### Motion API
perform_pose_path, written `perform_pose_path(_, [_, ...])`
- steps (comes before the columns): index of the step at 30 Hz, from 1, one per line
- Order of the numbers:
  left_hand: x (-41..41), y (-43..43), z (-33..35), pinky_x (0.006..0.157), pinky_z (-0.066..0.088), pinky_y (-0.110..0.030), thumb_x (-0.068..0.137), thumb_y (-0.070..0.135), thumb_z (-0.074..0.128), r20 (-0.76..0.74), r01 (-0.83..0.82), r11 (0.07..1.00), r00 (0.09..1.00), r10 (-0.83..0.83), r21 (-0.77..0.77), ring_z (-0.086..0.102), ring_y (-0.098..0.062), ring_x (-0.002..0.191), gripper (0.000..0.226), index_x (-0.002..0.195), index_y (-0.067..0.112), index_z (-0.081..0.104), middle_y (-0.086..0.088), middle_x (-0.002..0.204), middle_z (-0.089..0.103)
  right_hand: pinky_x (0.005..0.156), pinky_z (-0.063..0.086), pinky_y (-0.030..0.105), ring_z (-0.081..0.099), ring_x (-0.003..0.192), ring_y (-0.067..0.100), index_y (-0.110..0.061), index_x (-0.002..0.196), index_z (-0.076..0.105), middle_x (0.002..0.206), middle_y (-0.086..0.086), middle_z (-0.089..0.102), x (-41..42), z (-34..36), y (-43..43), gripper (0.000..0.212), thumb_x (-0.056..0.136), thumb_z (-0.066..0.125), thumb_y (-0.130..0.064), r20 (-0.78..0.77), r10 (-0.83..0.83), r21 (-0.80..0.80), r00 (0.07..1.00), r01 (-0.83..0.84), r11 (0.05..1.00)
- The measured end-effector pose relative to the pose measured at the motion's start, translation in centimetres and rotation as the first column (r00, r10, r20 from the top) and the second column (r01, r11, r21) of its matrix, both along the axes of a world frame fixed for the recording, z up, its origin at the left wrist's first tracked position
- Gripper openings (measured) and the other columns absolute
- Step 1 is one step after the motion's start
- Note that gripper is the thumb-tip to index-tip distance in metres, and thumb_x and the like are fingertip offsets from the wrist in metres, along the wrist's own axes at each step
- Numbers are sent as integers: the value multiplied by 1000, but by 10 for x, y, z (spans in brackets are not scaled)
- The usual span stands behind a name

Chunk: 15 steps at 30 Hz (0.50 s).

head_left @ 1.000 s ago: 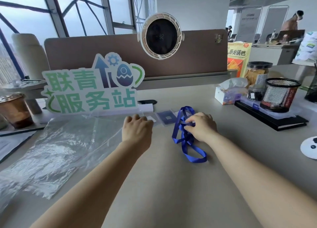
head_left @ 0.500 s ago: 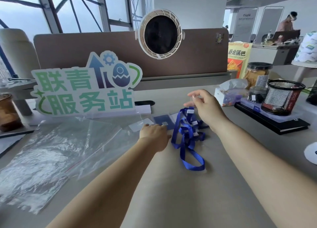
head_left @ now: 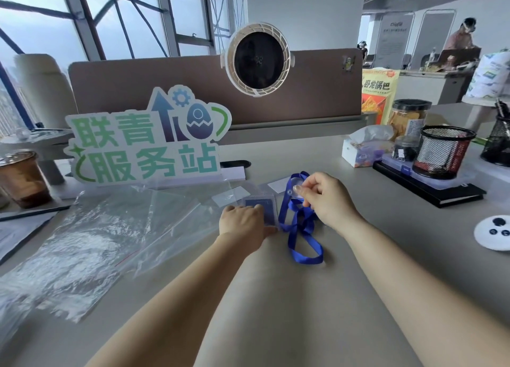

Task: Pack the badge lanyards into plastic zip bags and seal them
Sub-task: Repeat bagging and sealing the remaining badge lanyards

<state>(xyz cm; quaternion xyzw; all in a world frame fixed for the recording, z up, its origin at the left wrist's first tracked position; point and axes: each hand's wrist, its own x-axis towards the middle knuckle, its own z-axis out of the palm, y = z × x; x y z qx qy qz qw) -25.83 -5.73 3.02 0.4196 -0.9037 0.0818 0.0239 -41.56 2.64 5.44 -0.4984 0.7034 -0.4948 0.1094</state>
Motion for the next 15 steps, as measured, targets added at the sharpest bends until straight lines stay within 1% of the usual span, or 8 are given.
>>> perform_pose_path(2, [5,4,3,76,39,-32,91,58,42,0,17,1000,1000,-17,-6,60,-24,98,44,115,21,50,0,108,65,66,48,32,57,62,10,-15,85,58,66,-2,61,5,-5,6,11,91,60,-24,-8,13,14,1000,-13,1000])
perform_pose_path(4, [10,10,2,75,38,-30,96,49,38,16,74,996,997,-73,-47,60,-25,100,36,117,22,50,0,112,65,72,49,33,58,66,6,-13,92,60,71,-4,62,8,-7,9,7,93,55,-17,29,38,20,999,-39,999])
perform_pose_path(6, [16,18,-1,84,40,-31,100,42,30,-42,133,990,990,-135,-54,58,-23,107,33,114,24,54,3,120,62,81,50,32,60,75,6,-13,106,62,85,-3,65,11,-10,11,19,96,47,-10,70,71,64,995,-76,995])
perform_pose_path(7, [20,22,-2,88,41,-31,100,41,28,-91,144,989,985,-146,-30,57,-22,109,35,113,25,56,4,122,61,84,49,30,61,81,9,-15,114,61,92,-2,65,12,-11,13,26,97,43,-8,72,93,99,993,-100,990])
perform_pose_path(9, [28,29,-4,83,43,-31,99,43,30,-177,125,991,978,-113,56,56,-22,108,34,113,27,57,5,121,59,86,50,29,62,89,14,-17,121,57,100,-1,65,16,-14,18,33,97,39,-4,61,145,120,988,-152,981])
perform_pose_path(11, [36,37,-6,77,45,-30,93,49,40,-248,75,986,968,-36,152,56,-22,103,33,107,27,58,5,115,58,81,50,26,64,87,11,-18,115,55,97,0,67,21,-15,25,28,95,44,-2,74,169,72,983,-174,982])
perform_pose_path(13, [45,45,-8,76,45,-29,85,56,51,-312,37,980,950,27,198,52,-21,102,35,100,25,58,6,112,55,74,50,21,65,77,9,-18,107,55,91,-2,69,26,-17,33,20,93,52,-4,94,139,31,986,-143,989])
perform_pose_path(15, [53,54,-12,77,42,-29,80,59,57,-367,-2,975,926,85,221,49,-22,106,39,99,25,56,6,113,52,74,52,25,66,74,11,-16,96,60,89,-3,71,32,-21,38,10,91,58,-7,107,96,-10,990,-96,995])
